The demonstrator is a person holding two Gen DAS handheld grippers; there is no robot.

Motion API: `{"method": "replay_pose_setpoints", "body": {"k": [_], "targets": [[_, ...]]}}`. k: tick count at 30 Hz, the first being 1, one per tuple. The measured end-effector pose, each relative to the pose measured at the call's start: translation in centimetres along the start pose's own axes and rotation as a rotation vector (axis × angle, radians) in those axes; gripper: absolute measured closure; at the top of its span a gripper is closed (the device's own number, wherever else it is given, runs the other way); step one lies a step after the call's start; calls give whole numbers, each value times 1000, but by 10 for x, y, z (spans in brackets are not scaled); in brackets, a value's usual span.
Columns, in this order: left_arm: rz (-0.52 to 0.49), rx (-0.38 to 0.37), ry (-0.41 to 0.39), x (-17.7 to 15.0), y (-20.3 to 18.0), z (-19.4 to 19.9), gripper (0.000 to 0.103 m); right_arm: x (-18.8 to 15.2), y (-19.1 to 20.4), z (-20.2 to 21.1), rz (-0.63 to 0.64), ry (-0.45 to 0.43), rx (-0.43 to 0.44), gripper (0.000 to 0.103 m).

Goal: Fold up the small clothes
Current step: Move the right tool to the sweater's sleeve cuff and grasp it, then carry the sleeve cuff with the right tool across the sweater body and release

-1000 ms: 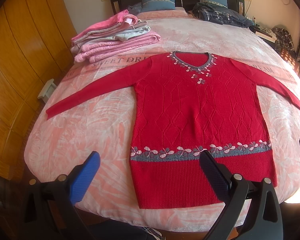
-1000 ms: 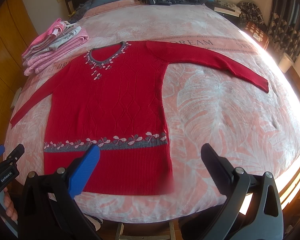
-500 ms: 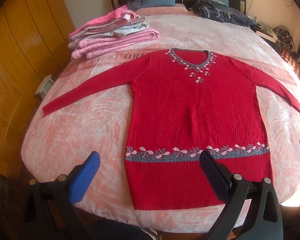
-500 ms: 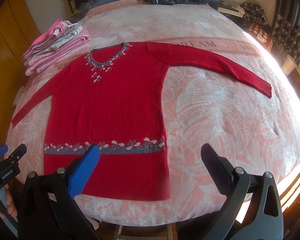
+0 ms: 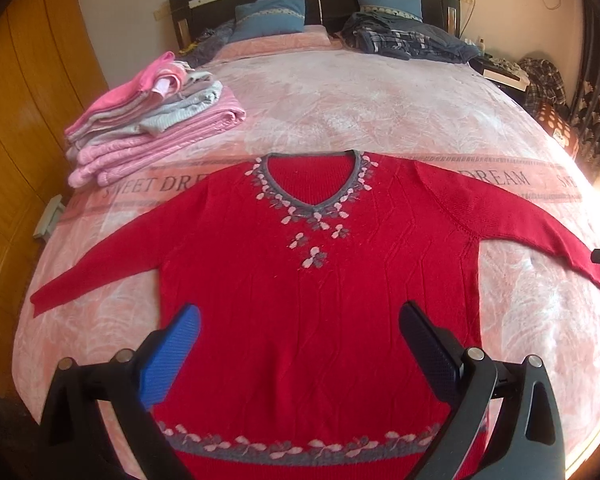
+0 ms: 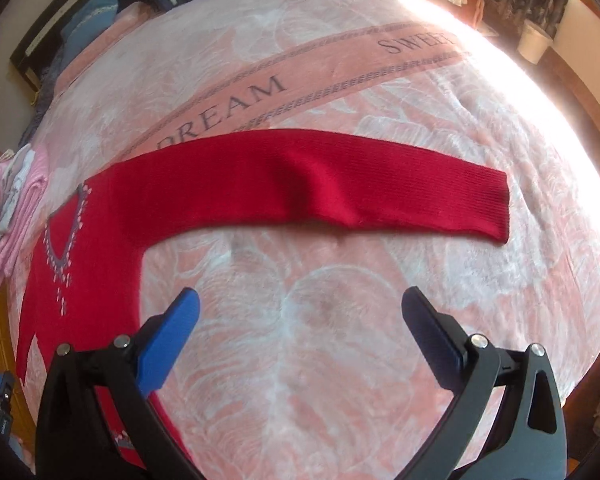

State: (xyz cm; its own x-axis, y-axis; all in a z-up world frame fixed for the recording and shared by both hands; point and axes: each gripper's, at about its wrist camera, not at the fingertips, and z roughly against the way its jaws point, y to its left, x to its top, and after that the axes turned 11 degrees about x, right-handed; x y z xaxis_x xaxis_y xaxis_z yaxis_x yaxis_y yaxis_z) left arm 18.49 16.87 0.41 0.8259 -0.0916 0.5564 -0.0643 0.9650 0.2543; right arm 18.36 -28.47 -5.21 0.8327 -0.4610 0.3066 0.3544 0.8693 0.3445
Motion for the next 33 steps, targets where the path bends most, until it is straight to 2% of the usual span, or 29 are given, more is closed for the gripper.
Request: {"method": "replay_pose_setpoints", "body": {"k": [4, 7, 9, 12, 15, 16, 17, 18, 21, 22, 23, 24, 25, 26, 31, 33], "targets": [[0, -48, 44, 24, -30, -37, 4, 45, -83, -11, -104, -19, -43, 3], [37, -63, 33, 38, -40, -58, 4, 63, -140, -17, -187, -48, -59, 3], [47, -68, 28, 47, -47, -70, 4, 72, -173, -26, -231, -29, -61, 3], [42, -69, 25, 56, -55, -88, 4, 75, -204, -35, -261, -17, -83, 4], [46, -68, 51, 60, -61, -106, 4, 72, -216, -40, -247, 10, -82, 7], [53, -73, 64, 61, -62, -111, 4, 71, -217, -40, -236, 17, -75, 11], [62, -76, 77, 62, -63, -116, 4, 70, -219, -41, -230, 27, -73, 24], [69, -79, 89, 62, -64, -121, 4, 69, -220, -44, -231, 41, -68, 31], [80, -83, 111, 63, -65, -130, 4, 65, -217, -44, -211, 41, -94, 35], [80, -84, 114, 63, -65, -131, 4, 64, -214, -44, -198, 43, -103, 40], [80, -84, 112, 63, -65, -132, 4, 64, -211, -44, -187, 41, -106, 53], [78, -82, 109, 64, -64, -132, 4, 65, -207, -43, -176, 37, -104, 61], [76, -77, 106, 64, -63, -132, 4, 66, -204, -41, -166, 34, -96, 81], [76, -69, 103, 65, -60, -133, 4, 68, -199, -42, -157, 35, -98, 97], [103, -53, 120, 66, -41, -141, 4, 74, -173, -33, -118, -7, -61, 99], [115, -40, 121, 66, -31, -145, 4, 80, -157, -22, -101, -35, -11, 99]]}}
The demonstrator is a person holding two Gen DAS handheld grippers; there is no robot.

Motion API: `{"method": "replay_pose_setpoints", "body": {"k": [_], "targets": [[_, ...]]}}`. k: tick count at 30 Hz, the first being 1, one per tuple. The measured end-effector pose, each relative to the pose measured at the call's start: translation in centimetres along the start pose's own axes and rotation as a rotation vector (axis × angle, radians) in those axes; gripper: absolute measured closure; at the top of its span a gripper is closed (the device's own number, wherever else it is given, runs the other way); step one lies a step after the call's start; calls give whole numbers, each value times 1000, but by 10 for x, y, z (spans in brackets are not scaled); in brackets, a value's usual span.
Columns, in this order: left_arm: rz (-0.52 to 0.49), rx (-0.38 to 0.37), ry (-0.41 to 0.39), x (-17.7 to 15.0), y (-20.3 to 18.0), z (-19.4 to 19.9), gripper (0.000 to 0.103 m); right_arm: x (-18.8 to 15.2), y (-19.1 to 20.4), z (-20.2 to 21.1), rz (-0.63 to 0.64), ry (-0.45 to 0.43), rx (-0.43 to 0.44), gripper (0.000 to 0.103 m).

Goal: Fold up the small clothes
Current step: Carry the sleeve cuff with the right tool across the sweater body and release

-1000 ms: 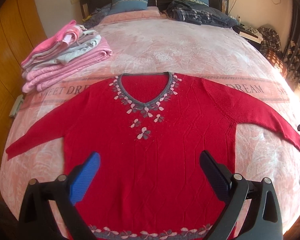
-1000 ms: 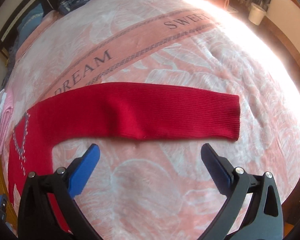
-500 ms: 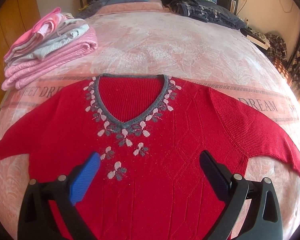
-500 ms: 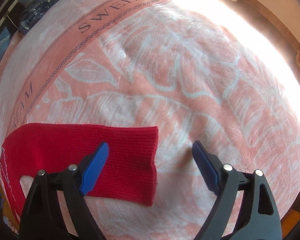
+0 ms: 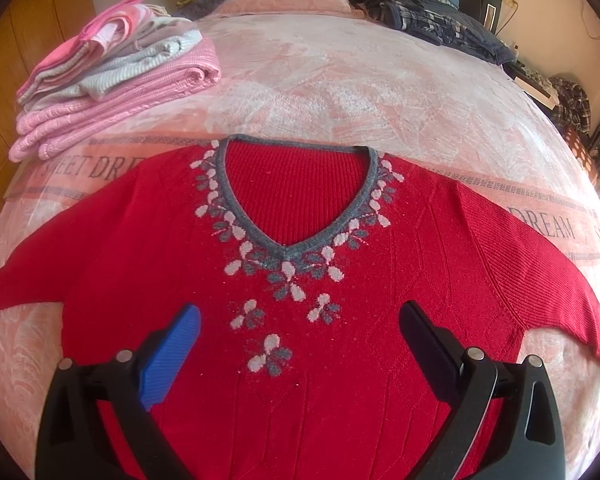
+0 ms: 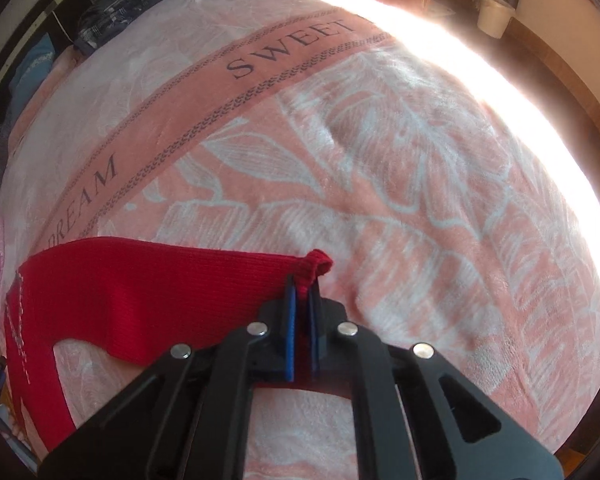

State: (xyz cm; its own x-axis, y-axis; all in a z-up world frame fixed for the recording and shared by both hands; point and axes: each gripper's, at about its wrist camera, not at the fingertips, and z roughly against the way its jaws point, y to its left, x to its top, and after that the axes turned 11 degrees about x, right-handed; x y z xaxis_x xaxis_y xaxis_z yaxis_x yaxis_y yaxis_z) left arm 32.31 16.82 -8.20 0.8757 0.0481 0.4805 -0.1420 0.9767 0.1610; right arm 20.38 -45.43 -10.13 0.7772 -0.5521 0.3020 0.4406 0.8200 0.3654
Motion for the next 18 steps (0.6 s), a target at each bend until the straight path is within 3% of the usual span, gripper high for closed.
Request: {"method": "replay_pose_setpoints", "body": {"k": [4, 8, 18], "targets": [[23, 15, 9, 6, 17, -7, 4, 5, 62, 8, 113, -8, 80, 99], [34, 21, 14, 10, 31, -15, 4, 2, 143, -13, 244, 40, 149, 99], [27, 3, 29, 11, 45, -30, 4, -57, 327, -77, 468, 205, 410, 99]]}}
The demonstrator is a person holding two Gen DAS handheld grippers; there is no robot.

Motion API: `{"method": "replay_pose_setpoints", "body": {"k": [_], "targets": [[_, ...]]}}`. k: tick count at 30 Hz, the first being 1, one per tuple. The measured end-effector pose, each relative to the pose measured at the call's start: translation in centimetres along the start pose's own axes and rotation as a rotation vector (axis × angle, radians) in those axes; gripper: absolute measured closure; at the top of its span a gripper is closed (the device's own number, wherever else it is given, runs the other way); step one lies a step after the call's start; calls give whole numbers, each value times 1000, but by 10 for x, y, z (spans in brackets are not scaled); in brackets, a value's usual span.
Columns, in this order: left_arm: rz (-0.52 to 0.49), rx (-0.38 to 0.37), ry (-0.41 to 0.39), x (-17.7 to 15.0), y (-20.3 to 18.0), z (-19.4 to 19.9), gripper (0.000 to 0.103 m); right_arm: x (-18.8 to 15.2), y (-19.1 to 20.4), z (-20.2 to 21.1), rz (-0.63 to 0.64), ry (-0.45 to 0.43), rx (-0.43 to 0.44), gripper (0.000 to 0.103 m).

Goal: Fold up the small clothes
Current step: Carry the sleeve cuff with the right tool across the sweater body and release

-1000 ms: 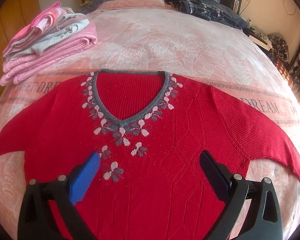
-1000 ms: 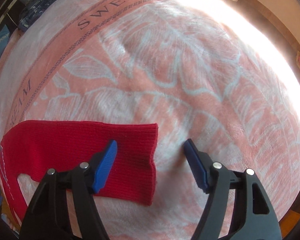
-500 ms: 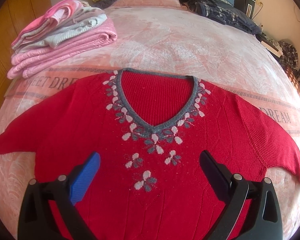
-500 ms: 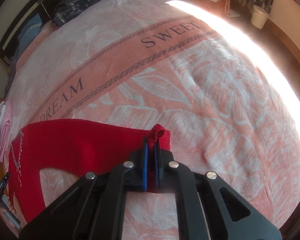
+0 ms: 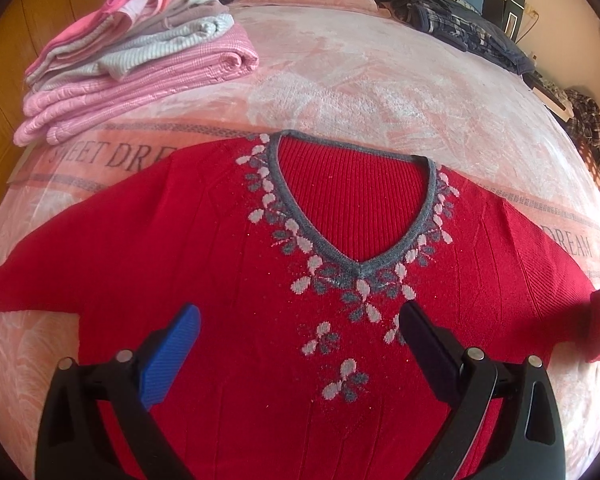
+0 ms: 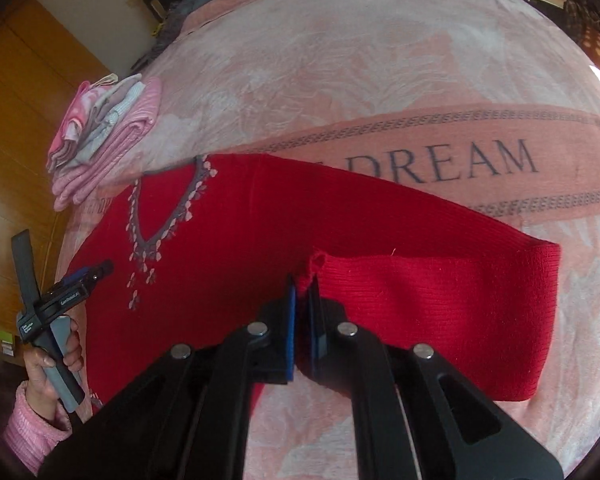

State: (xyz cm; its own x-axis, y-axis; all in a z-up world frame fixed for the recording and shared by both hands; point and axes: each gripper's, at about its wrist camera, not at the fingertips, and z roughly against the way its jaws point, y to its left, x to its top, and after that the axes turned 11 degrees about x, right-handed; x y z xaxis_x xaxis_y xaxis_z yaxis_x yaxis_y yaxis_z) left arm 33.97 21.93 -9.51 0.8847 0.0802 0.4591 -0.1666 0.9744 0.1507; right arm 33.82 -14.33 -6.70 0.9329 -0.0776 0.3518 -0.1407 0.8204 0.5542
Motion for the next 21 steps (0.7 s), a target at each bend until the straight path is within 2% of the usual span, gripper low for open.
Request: {"method": "replay_pose_setpoints", "body": {"k": [6, 7, 9, 10, 14, 15, 18, 21], "targets": [[-26, -27, -1, -2, -5, 1, 4, 2, 47, -64, 51, 82, 98, 99], [-31, -34, 0, -3, -7, 1, 4, 2, 51, -71, 54, 100, 127, 93], [-44, -47, 2, -5, -13, 1, 4, 0, 55, -77, 50, 119, 147, 76], [-50, -56, 5, -6, -16, 1, 4, -1, 56, -74, 53, 111, 151, 62], [-75, -140, 38, -13, -37, 2, 4, 2, 45, -31, 43, 15, 169, 61], [-85, -174, 57, -15, -45, 3, 4, 3, 38, -17, 34, -15, 150, 61], [-95, -321, 157, -25, -71, -1, 4, 1, 9, 14, 19, -85, 22, 62], [-109, -433, 246, -33, -103, -7, 4, -6, -29, 31, -80, -117, 44, 62]]}}
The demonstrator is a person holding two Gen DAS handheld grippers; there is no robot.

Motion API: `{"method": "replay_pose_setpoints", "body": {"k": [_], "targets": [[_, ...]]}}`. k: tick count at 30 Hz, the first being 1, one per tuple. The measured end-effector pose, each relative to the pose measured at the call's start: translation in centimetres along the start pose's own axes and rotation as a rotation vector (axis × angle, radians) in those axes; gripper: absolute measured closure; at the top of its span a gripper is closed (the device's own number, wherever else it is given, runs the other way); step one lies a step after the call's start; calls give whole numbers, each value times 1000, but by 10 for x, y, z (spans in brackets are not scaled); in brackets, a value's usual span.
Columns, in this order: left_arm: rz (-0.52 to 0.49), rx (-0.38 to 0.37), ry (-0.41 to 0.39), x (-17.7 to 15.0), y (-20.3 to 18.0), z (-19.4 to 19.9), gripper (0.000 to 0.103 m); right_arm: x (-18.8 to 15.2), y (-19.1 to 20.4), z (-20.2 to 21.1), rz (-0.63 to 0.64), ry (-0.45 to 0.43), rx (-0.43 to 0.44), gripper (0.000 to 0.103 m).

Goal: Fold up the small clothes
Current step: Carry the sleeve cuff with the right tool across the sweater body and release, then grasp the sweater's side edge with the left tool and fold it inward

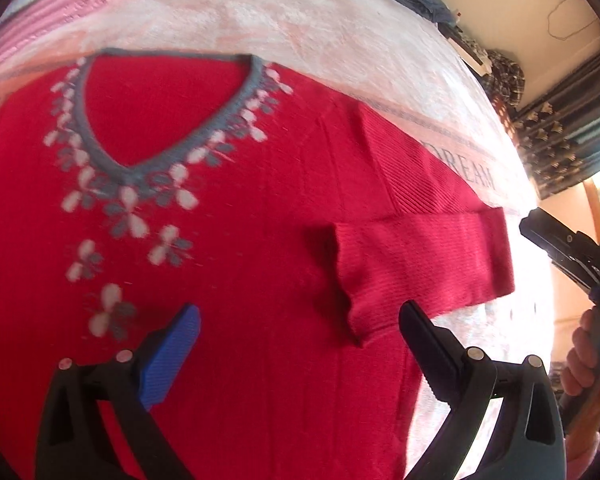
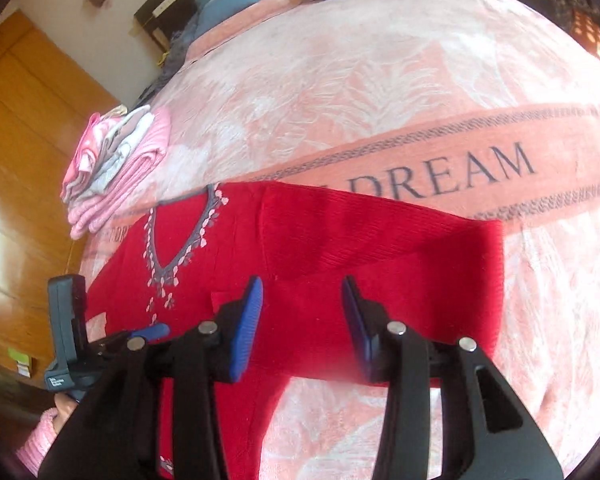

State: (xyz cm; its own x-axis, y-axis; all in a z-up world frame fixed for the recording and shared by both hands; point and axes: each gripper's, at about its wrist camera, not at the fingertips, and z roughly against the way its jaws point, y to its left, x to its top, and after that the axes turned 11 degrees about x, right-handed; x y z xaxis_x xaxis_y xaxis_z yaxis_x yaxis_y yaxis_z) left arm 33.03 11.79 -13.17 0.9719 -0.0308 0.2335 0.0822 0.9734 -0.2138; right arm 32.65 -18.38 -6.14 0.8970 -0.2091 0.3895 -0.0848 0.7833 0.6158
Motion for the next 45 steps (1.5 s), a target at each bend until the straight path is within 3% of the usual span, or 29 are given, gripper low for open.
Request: {"method": "replay_pose_setpoints", "body": {"k": [2, 9, 12, 14, 15, 17, 22, 25, 31, 36, 42, 45], "targets": [[-7, -22, 25, 1, -15, -11, 4, -3, -17, 7, -27, -8, -11, 62], [-41, -100, -9, 5, -54, -27, 5, -13, -43, 25, -35, -21, -38, 62], [-56, -86, -17, 5, -66, -30, 16, -16, -53, 35, -50, -38, -38, 62], [-63, -66, -44, 4, -68, -29, 49, -19, -61, 42, -61, -46, -46, 62], [-67, -64, -51, 4, -67, -28, 57, -20, -65, 45, -67, -49, -50, 62], [-63, -70, -59, 4, -65, -25, 92, -21, -72, 49, -81, -54, -59, 62], [-23, -91, -126, 7, -44, 0, 96, -21, -76, 48, -102, -54, -55, 62], [-10, -65, -204, 12, -24, 29, 96, -20, -68, 38, -86, -38, -42, 62], [69, 27, -343, 27, 50, 81, 97, -15, -45, 9, -70, 6, 1, 61], [170, 99, -396, 35, 123, 106, 97, -15, -29, -22, -64, 58, 22, 55], [224, 141, -328, 38, 170, 81, 97, -19, -21, -68, -139, 133, 102, 54], [243, 157, -284, 37, 184, 63, 96, -21, -18, -81, -132, 152, 64, 74]]}}
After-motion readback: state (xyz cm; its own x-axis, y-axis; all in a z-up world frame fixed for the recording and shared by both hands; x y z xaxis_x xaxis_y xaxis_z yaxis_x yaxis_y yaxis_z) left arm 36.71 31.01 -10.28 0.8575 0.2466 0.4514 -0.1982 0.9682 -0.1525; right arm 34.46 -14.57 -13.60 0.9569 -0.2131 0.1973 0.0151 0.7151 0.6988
